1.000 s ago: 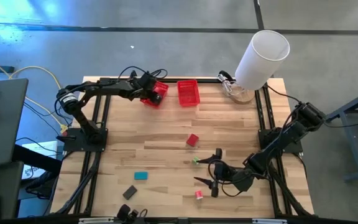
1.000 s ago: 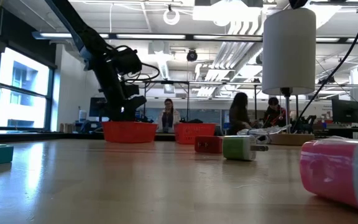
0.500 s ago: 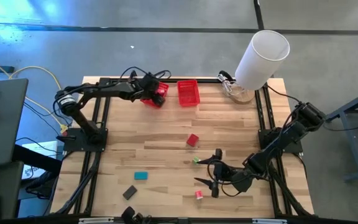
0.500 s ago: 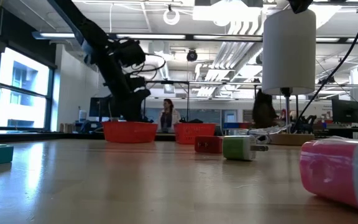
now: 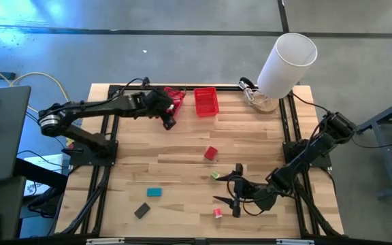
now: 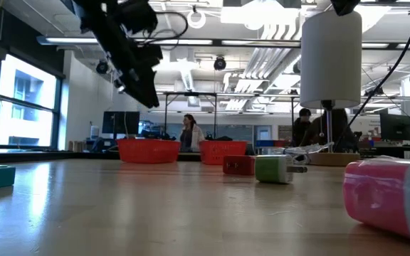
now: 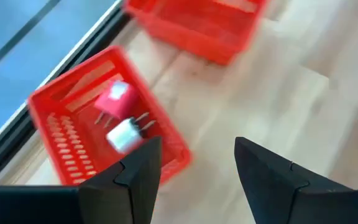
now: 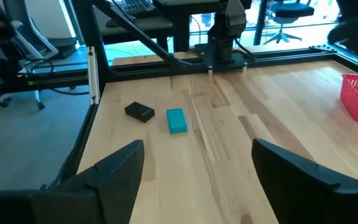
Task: Pick & Place Office items
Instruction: Put the blue digital clock into the right red bin
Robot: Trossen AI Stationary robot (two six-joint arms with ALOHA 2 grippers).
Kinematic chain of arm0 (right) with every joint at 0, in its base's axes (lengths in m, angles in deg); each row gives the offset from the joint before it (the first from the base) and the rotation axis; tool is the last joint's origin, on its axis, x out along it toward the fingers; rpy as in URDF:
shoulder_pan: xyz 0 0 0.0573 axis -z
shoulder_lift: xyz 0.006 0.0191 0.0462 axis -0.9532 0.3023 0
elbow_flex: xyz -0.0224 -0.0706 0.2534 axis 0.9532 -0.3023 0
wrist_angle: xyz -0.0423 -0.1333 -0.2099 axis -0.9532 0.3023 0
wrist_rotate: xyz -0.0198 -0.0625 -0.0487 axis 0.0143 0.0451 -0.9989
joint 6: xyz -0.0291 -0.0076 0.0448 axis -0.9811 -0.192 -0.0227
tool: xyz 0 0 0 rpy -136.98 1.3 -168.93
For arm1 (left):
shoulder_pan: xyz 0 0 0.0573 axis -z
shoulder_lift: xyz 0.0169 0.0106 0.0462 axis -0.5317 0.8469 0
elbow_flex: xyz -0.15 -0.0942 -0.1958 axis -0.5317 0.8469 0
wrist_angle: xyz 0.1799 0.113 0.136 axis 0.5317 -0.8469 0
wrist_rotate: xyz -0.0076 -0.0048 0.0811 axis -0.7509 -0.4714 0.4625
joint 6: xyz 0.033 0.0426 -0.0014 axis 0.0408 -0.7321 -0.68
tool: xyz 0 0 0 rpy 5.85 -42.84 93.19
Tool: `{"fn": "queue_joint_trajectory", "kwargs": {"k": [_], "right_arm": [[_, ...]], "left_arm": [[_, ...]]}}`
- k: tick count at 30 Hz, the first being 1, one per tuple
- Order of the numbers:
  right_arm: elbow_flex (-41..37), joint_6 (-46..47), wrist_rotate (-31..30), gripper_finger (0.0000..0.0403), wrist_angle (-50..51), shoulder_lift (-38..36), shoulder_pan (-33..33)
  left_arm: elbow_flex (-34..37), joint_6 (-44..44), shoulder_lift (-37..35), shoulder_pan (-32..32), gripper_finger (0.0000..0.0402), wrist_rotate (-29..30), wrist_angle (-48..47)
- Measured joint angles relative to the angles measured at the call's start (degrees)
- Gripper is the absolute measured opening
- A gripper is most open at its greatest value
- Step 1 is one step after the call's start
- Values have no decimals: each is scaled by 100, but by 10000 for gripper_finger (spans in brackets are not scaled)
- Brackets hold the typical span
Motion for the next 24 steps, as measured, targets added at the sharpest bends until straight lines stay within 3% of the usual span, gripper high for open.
{"fn": "queue_joint_trajectory", "kwargs": {"k": [4, 8, 14, 18, 24], "right_arm": [[0, 82, 11, 286, 11, 0, -48], [0, 127, 11, 286, 13, 0, -164], [0, 214, -13, 286, 17, 0, -284], [0, 215, -14, 286, 23, 0, -284], [0, 222, 0, 286, 26, 0, -284]], "left_arm": [[0, -128, -116, 431, 211, -6, -102], [0, -202, -116, 898, 259, -2, -296], [0, 469, -160, 1855, 322, -115, -1194], [0, 848, -158, 2473, 331, -378, -1680], [0, 1277, -156, 3261, 331, -1293, -1801]]}}
